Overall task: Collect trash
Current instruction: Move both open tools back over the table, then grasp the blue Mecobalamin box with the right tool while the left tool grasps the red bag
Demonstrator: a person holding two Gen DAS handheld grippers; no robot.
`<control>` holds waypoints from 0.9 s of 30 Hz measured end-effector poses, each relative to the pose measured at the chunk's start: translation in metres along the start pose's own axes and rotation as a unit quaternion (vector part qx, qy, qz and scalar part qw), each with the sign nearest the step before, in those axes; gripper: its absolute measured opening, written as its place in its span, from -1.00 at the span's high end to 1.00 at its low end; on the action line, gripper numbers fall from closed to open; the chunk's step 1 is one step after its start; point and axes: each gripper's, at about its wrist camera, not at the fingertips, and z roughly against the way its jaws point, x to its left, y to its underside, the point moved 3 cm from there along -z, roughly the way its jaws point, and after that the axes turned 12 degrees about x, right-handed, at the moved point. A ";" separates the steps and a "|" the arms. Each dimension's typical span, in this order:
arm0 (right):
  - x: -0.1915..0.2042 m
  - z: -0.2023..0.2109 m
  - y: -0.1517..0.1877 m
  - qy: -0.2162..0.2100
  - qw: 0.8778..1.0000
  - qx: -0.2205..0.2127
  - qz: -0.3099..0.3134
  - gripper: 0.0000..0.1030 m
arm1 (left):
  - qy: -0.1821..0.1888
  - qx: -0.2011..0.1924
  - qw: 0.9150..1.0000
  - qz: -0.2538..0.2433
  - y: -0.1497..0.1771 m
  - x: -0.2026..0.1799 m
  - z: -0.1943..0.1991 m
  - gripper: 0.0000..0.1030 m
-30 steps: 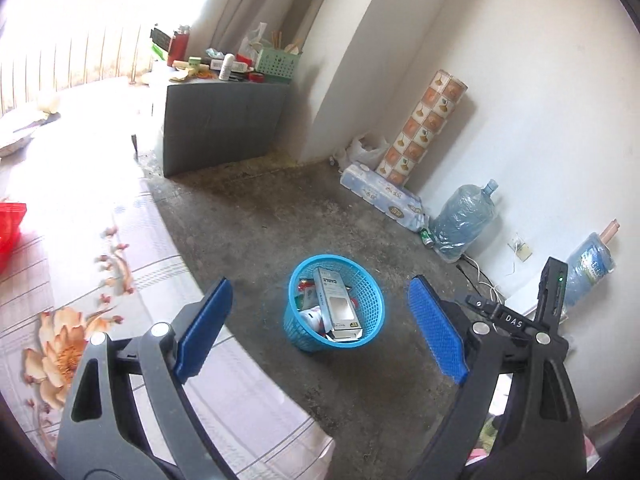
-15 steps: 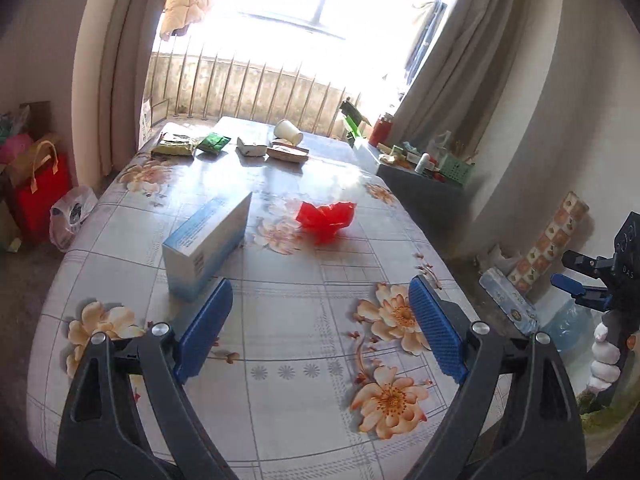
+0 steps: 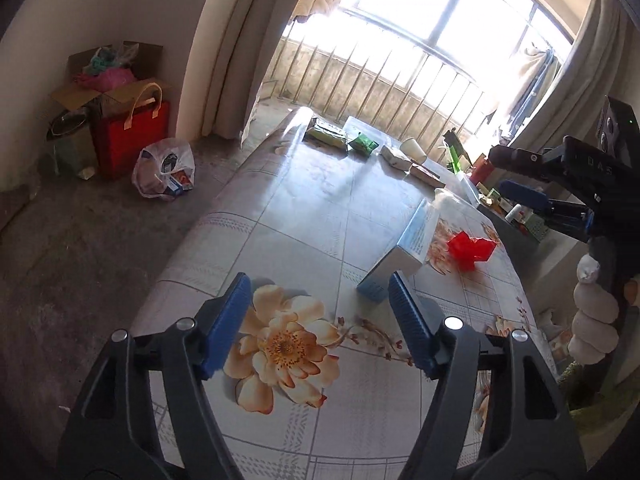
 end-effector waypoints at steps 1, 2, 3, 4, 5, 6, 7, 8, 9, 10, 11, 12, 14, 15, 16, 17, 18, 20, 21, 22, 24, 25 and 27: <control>0.006 -0.015 -0.006 0.001 1.000 0.012 0.013 0.02 | 0.001 0.002 1.000 0.003 -0.001 0.003 -0.003 -0.17; 0.008 -0.029 -0.010 0.006 0.999 0.025 0.021 0.10 | 0.003 0.004 1.000 0.005 0.000 0.005 -0.006 -0.15; 0.008 -0.042 -0.014 0.009 0.999 0.039 0.025 0.13 | 0.006 0.007 1.000 0.006 0.000 0.005 -0.009 -0.09; 0.006 -0.055 -0.015 0.011 0.998 0.055 0.025 0.18 | 0.011 0.010 1.000 0.007 0.000 0.006 -0.012 -0.04; 0.001 -0.067 -0.015 0.013 0.997 0.071 0.023 0.23 | 0.016 0.013 1.000 0.007 0.001 0.005 -0.014 -0.02; -0.006 -0.076 -0.011 0.017 0.996 0.085 0.018 0.30 | 0.020 0.015 1.000 0.007 0.001 0.005 -0.016 0.00; -0.014 -0.080 -0.005 0.017 0.995 0.094 0.013 0.32 | 0.023 0.016 1.000 0.007 0.002 0.004 -0.018 0.01; -0.022 -0.079 0.000 0.014 0.995 0.094 0.012 0.42 | 0.026 0.018 0.999 0.005 0.002 0.004 -0.021 0.01; -0.028 -0.073 0.008 0.015 0.995 0.096 0.011 0.42 | 0.029 0.019 0.999 0.005 0.003 0.005 -0.022 0.01; -0.035 -0.070 0.016 0.020 0.995 0.096 0.007 0.42 | 0.032 0.021 0.999 0.004 0.003 0.005 -0.023 0.01; -0.042 -0.063 0.023 0.023 0.995 0.093 0.004 0.43 | 0.035 0.022 0.999 0.002 0.004 0.005 -0.025 0.01; -0.048 -0.057 0.030 0.025 0.996 0.089 0.002 0.45 | 0.036 0.023 0.999 0.001 0.004 0.005 -0.026 0.01; -0.061 -0.041 0.046 0.029 0.996 0.085 -0.015 0.45 | 0.038 0.026 0.999 0.000 0.005 0.006 -0.028 0.01; -0.068 -0.035 0.053 0.029 0.996 0.085 -0.026 0.42 | 0.040 0.026 0.999 0.001 0.006 0.006 -0.029 0.01; -0.076 -0.030 0.059 0.030 0.995 0.082 -0.040 0.41 | 0.042 0.027 0.999 0.002 0.006 0.006 -0.030 0.01; -0.083 -0.024 0.065 0.029 0.995 0.080 -0.053 0.40 | 0.045 0.029 0.999 0.002 0.007 0.006 -0.030 0.01; -0.088 -0.017 0.071 0.028 0.995 0.076 -0.065 0.39 | 0.047 0.030 0.998 0.002 0.007 0.005 -0.031 0.01; -0.101 -0.005 0.083 0.032 0.993 0.066 -0.090 0.39 | 0.051 0.029 0.998 0.001 0.007 0.004 -0.030 0.01; -0.107 0.000 0.090 0.033 0.992 0.059 -0.103 0.39 | 0.053 0.029 0.998 0.000 0.007 0.003 -0.029 0.01; -0.114 0.006 0.096 0.030 0.991 0.053 -0.115 0.39 | 0.054 0.029 0.998 -0.001 0.008 0.002 -0.028 0.01; -0.128 0.019 0.108 0.023 0.989 0.039 -0.141 0.39 | 0.057 0.032 0.998 -0.001 0.010 0.001 -0.027 0.01; -0.136 0.024 0.112 0.020 0.988 0.033 -0.151 0.39 | 0.057 0.034 0.998 -0.001 0.011 0.000 -0.026 0.01; -0.152 0.036 0.119 0.008 0.984 0.022 -0.175 0.39 | 0.058 0.039 0.998 -0.005 0.013 -0.002 -0.026 0.01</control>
